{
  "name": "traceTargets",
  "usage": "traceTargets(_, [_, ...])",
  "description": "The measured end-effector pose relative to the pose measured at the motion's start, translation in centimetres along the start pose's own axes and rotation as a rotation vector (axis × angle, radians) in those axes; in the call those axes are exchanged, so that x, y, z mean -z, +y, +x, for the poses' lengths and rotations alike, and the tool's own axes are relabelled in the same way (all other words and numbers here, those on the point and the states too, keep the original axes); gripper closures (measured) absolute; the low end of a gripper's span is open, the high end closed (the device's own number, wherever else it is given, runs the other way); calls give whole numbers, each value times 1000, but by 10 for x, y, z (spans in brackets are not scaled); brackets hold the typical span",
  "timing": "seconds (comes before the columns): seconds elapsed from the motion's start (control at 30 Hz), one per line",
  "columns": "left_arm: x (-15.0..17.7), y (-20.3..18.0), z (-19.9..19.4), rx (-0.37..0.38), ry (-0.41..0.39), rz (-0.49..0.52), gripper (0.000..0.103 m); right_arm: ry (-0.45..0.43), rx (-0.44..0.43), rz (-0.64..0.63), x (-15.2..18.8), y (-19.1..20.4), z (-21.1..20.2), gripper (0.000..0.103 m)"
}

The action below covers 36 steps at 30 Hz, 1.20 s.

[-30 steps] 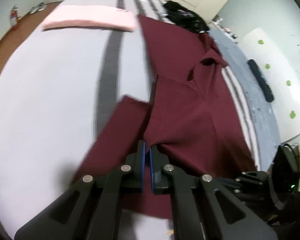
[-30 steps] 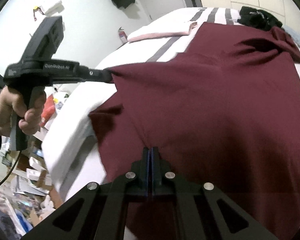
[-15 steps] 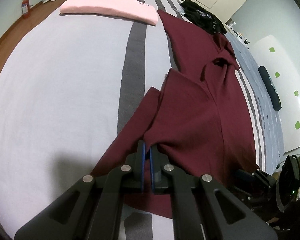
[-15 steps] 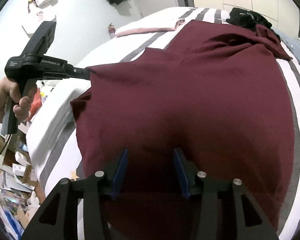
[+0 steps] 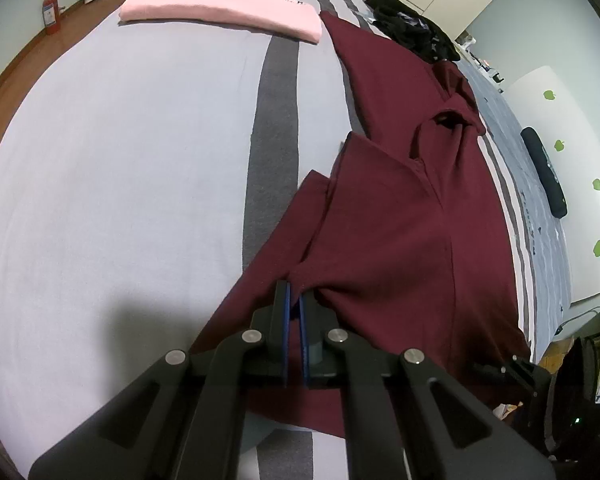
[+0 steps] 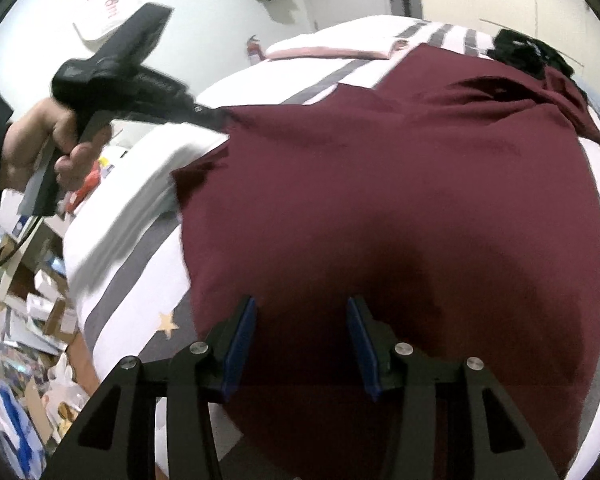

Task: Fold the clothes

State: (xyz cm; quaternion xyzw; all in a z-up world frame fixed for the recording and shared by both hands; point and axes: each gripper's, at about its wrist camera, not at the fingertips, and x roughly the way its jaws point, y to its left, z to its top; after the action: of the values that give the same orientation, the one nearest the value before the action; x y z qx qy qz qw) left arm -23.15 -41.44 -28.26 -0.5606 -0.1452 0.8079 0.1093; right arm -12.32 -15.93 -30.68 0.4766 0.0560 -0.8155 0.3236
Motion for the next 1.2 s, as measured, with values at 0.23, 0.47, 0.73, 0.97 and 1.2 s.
traceTargets(0.23, [0, 1, 3, -7, 11, -16, 100, -2, -12, -22, 6, 12, 1, 59])
traceTargets(0.47, [-2, 0, 2, -6, 11, -16, 100, -10, -18, -13, 10, 10, 6, 60])
traceTargets(0.73, [0, 1, 2, 0, 2, -18, 100, -7, -21, 22, 6, 3, 16, 87])
traceTargets(0.97, [1, -1, -9, 9, -30, -16, 100, -18, -74, 32, 5, 0, 9, 97])
traceTargets(1.2, [13, 6, -25, -11, -41, -21, 100, -25, -99, 0, 8, 20, 0, 97])
